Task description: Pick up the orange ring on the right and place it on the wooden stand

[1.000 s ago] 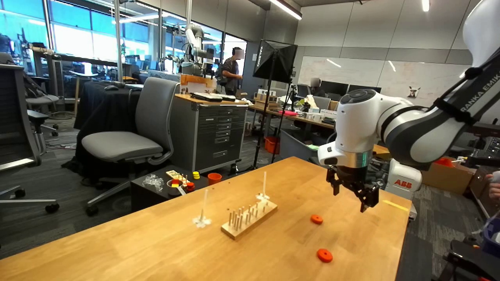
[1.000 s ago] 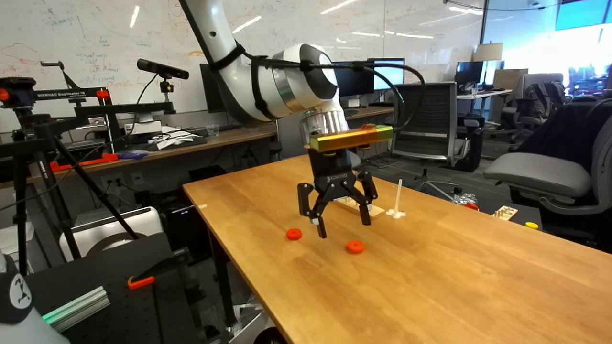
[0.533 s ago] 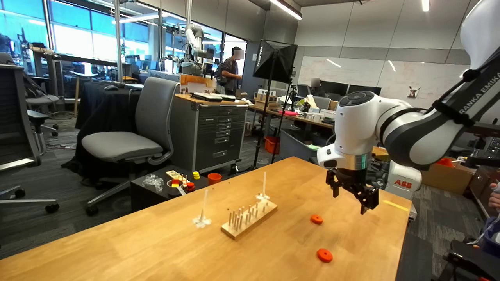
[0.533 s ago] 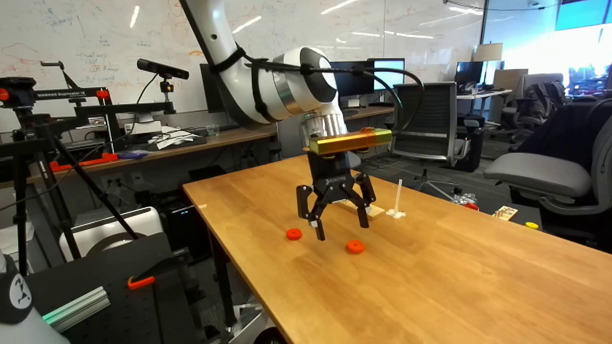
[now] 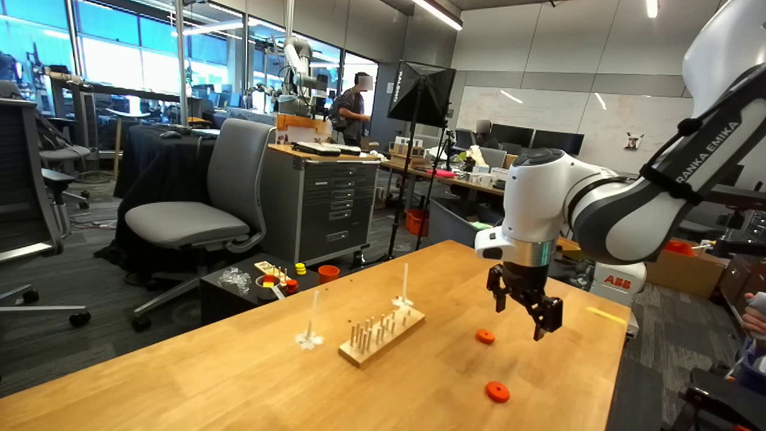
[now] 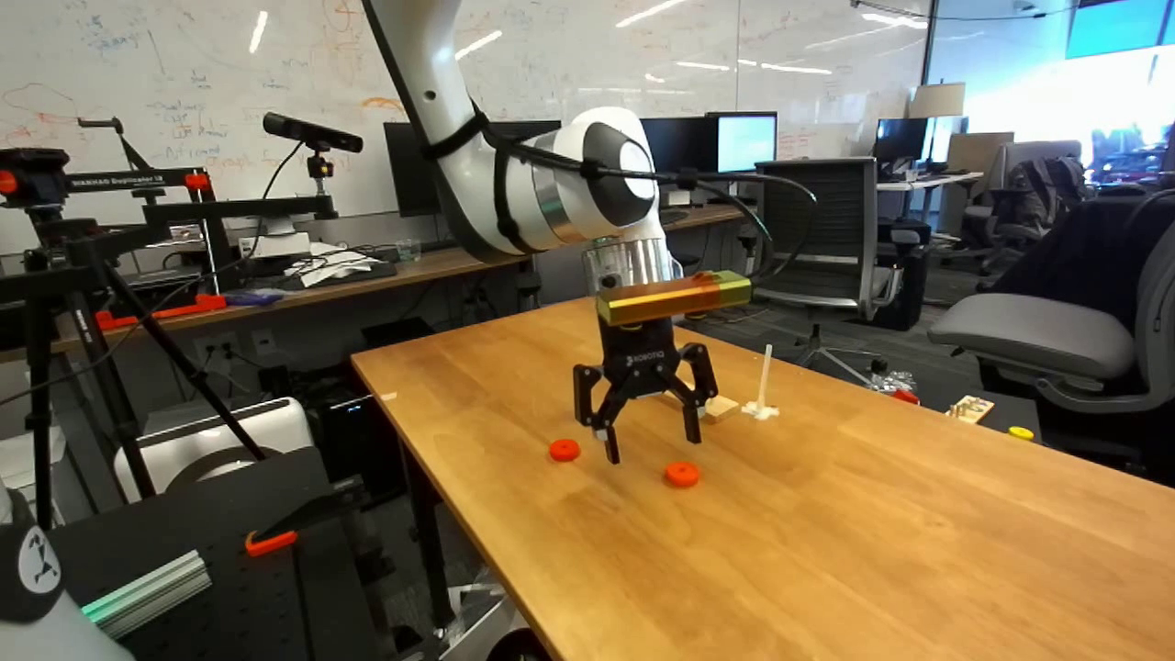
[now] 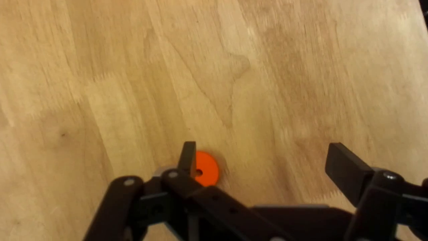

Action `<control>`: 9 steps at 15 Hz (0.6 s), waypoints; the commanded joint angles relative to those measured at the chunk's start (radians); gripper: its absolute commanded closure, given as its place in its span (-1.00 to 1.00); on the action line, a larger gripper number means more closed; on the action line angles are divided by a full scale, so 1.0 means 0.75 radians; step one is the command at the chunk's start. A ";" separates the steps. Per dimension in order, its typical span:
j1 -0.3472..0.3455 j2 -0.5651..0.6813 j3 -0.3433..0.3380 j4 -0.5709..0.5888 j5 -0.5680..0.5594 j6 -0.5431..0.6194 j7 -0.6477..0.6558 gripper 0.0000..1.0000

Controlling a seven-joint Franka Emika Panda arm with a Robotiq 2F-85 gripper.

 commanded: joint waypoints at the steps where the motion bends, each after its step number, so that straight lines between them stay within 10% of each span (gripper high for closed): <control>1: 0.001 0.062 0.010 0.075 0.081 0.015 -0.005 -1.00; 9: 0.000 0.156 0.001 0.202 0.181 -0.009 -0.014 -1.00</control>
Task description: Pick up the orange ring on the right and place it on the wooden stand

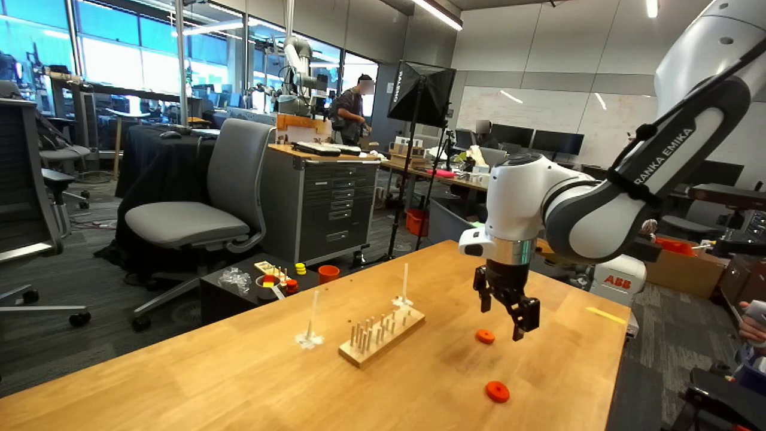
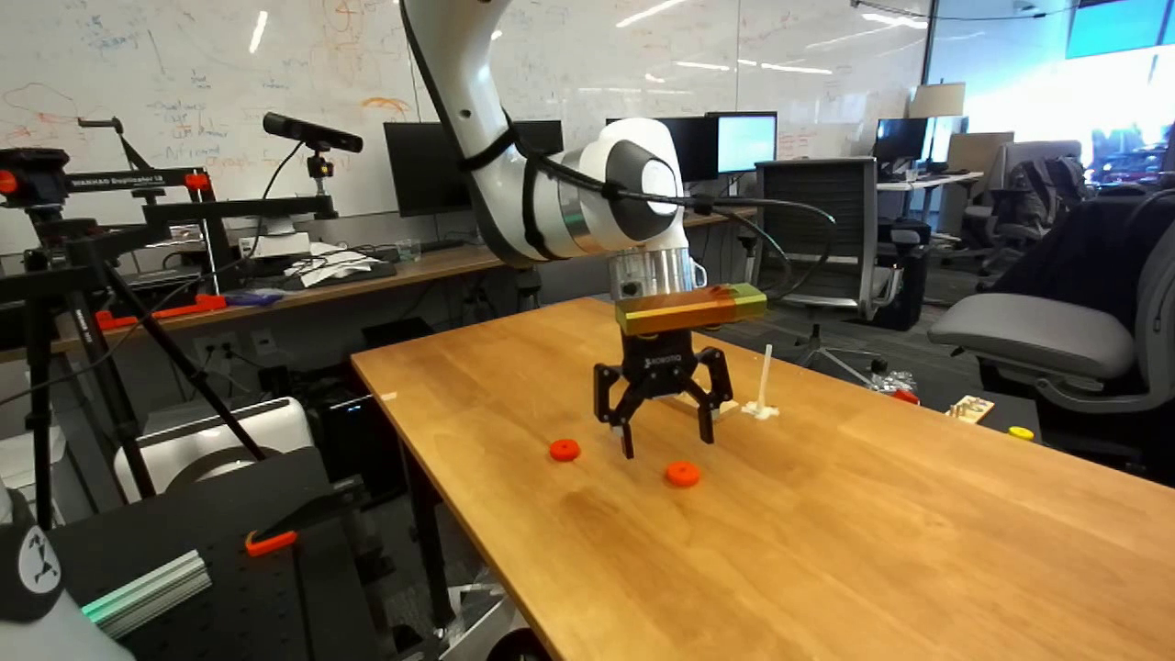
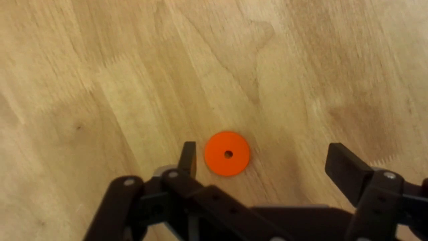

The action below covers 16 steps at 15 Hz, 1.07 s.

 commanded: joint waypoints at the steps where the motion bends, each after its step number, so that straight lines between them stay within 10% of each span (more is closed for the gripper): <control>1: -0.002 0.057 0.002 0.083 0.058 -0.025 -0.019 -1.00; 14: -0.021 0.197 0.015 0.216 0.117 -0.072 -0.045 -1.00; 16: -0.024 0.202 0.019 0.214 0.119 -0.074 -0.053 -0.48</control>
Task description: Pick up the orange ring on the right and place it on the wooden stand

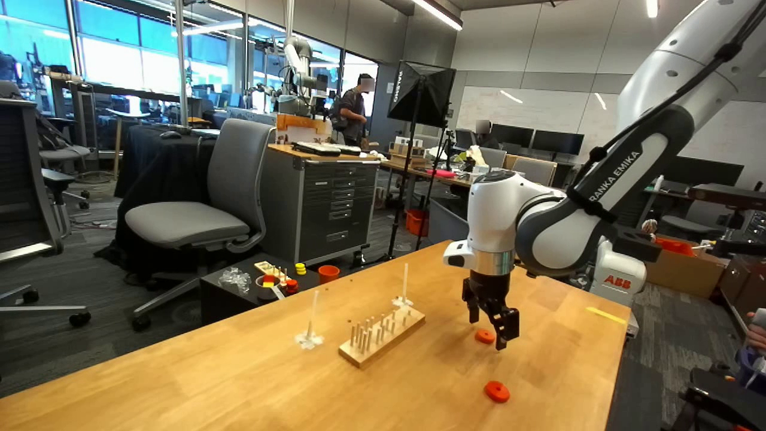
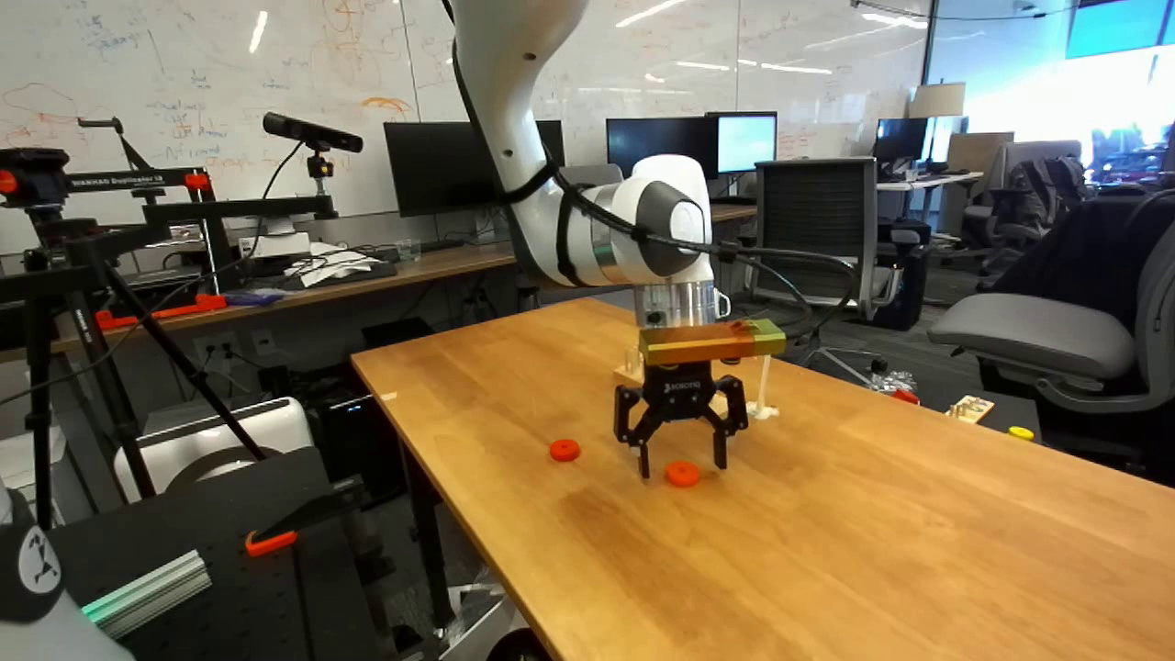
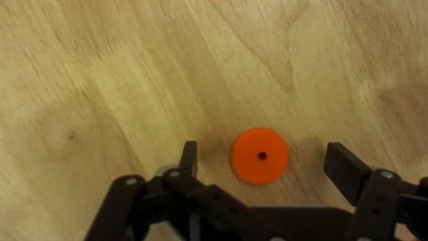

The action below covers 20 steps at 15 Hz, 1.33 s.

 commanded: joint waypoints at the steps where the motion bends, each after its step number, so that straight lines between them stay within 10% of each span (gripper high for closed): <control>1: -0.016 0.014 0.023 0.032 0.043 -0.045 -0.054 -0.36; 8: -0.056 -0.009 0.049 0.034 0.090 -0.062 -0.130 0.65; 20: -0.056 -0.207 0.137 -0.036 0.273 -0.069 -0.214 0.65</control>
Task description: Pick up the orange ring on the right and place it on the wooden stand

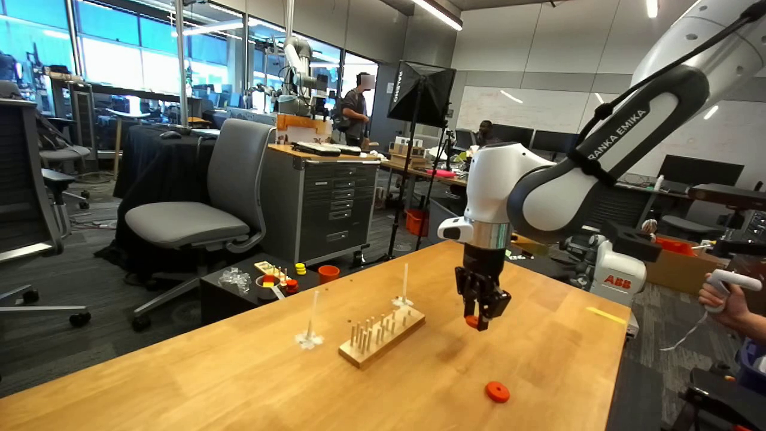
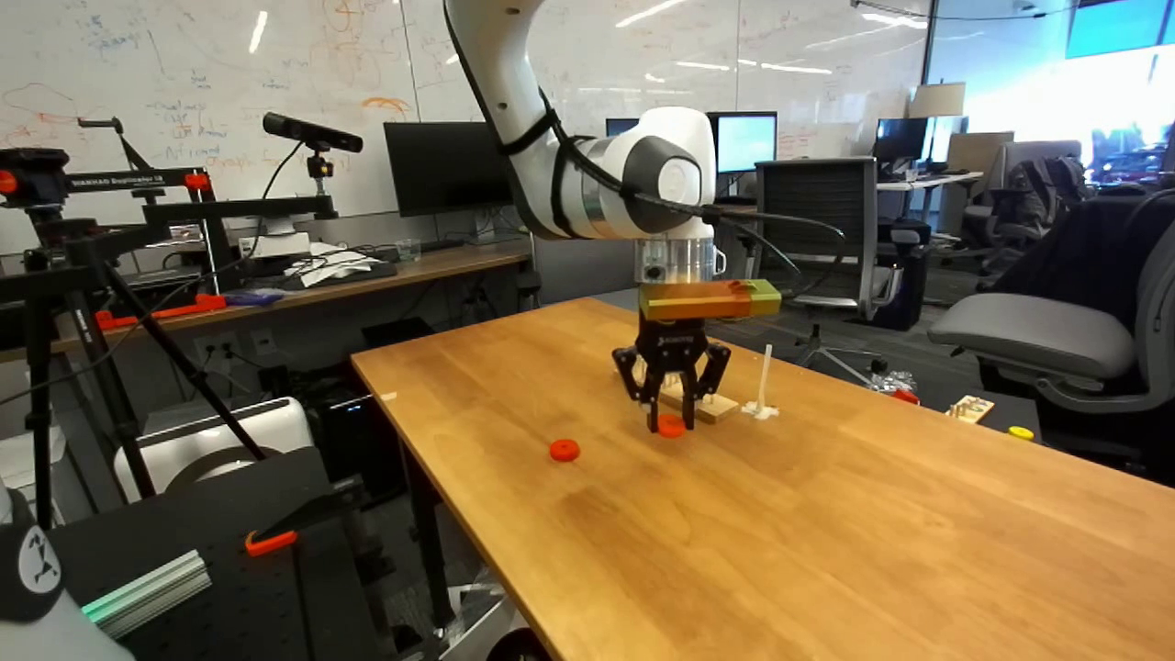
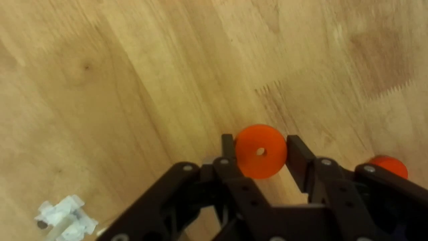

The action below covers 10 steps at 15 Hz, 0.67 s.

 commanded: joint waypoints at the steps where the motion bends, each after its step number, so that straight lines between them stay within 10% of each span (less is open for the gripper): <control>1: 0.030 -0.102 0.013 -0.018 0.053 -0.033 0.006 0.65; 10: 0.208 -0.021 -0.023 0.250 0.012 -0.236 0.302 0.65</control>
